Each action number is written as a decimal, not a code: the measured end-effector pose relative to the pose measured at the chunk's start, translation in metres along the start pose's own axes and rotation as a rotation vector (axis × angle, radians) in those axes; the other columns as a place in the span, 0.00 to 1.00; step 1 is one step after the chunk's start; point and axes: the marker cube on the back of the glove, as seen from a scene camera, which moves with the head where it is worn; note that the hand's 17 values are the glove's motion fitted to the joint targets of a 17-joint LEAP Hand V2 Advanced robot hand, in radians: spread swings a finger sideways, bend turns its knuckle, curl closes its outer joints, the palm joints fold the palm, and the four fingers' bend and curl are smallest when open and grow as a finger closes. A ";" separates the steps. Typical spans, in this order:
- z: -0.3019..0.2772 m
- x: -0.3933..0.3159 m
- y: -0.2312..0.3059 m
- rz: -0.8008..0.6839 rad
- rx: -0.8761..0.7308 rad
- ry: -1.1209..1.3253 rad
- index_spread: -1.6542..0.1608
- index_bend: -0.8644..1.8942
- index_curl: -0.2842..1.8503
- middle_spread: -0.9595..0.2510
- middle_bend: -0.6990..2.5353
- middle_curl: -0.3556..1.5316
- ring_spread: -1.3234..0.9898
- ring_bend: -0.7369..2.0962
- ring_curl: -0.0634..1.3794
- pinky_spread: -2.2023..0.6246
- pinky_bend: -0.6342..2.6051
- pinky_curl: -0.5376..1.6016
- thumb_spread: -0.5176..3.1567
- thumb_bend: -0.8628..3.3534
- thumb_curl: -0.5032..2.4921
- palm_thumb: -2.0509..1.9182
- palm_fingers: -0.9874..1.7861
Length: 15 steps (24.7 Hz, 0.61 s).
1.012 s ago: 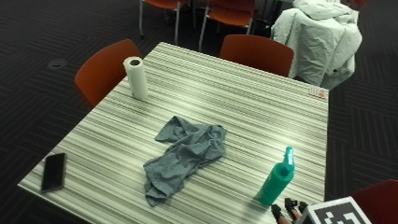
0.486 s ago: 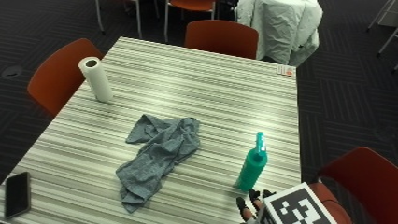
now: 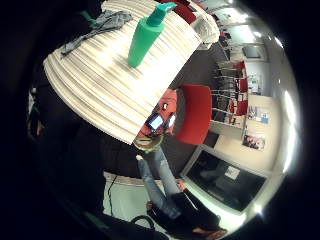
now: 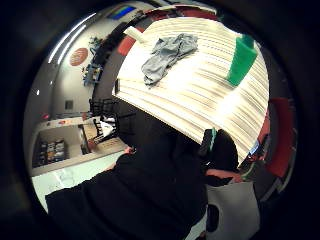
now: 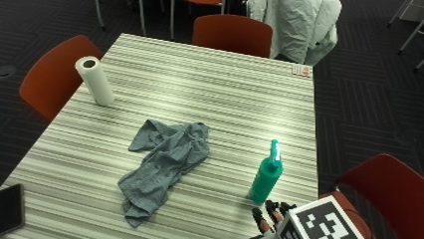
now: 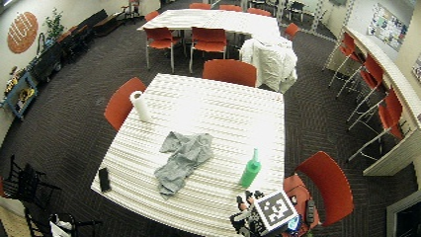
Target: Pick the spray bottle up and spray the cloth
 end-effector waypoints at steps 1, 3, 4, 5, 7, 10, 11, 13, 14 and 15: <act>0.000 0.000 0.001 0.007 0.005 -0.023 0.72 0.37 0.25 0.79 0.27 0.30 0.61 0.38 0.20 0.83 0.34 0.39 0.40 0.27 0.29 0.70 0.47; 0.002 0.000 0.003 0.034 0.014 -0.088 0.72 0.37 0.25 0.79 0.27 0.30 0.61 0.39 0.20 0.83 0.34 0.39 0.41 0.26 0.30 0.70 0.47; 0.003 0.001 0.004 0.056 0.020 -0.132 0.72 0.37 0.25 0.79 0.27 0.30 0.61 0.39 0.20 0.83 0.34 0.39 0.41 0.26 0.30 0.70 0.47; 0.005 0.002 0.005 0.080 0.031 -0.184 0.72 0.37 0.26 0.79 0.27 0.30 0.61 0.39 0.21 0.83 0.34 0.39 0.41 0.26 0.30 0.70 0.47; 0.009 0.005 0.005 0.127 0.066 -0.307 0.72 0.37 0.26 0.79 0.27 0.31 0.61 0.39 0.21 0.83 0.34 0.39 0.41 0.26 0.30 0.70 0.47; 0.015 0.006 0.005 0.193 0.137 -0.532 0.72 0.36 0.26 0.80 0.27 0.31 0.61 0.39 0.22 0.83 0.35 0.40 0.41 0.25 0.31 0.71 0.46; 0.017 0.007 0.004 0.220 0.164 -0.619 0.72 0.36 0.26 0.80 0.27 0.31 0.61 0.39 0.22 0.83 0.35 0.40 0.41 0.25 0.31 0.71 0.46; 0.023 0.008 0.004 0.282 0.212 -0.809 0.72 0.36 0.25 0.80 0.27 0.31 0.61 0.39 0.23 0.83 0.35 0.41 0.42 0.25 0.31 0.71 0.45; 0.027 0.009 0.003 0.312 0.228 -0.911 0.72 0.35 0.25 0.80 0.27 0.31 0.62 0.39 0.23 0.83 0.36 0.41 0.42 0.24 0.31 0.71 0.44; 0.031 0.010 0.003 0.339 0.240 -1.012 0.72 0.35 0.25 0.80 0.27 0.32 0.62 0.39 0.23 0.83 0.36 0.41 0.42 0.24 0.31 0.71 0.43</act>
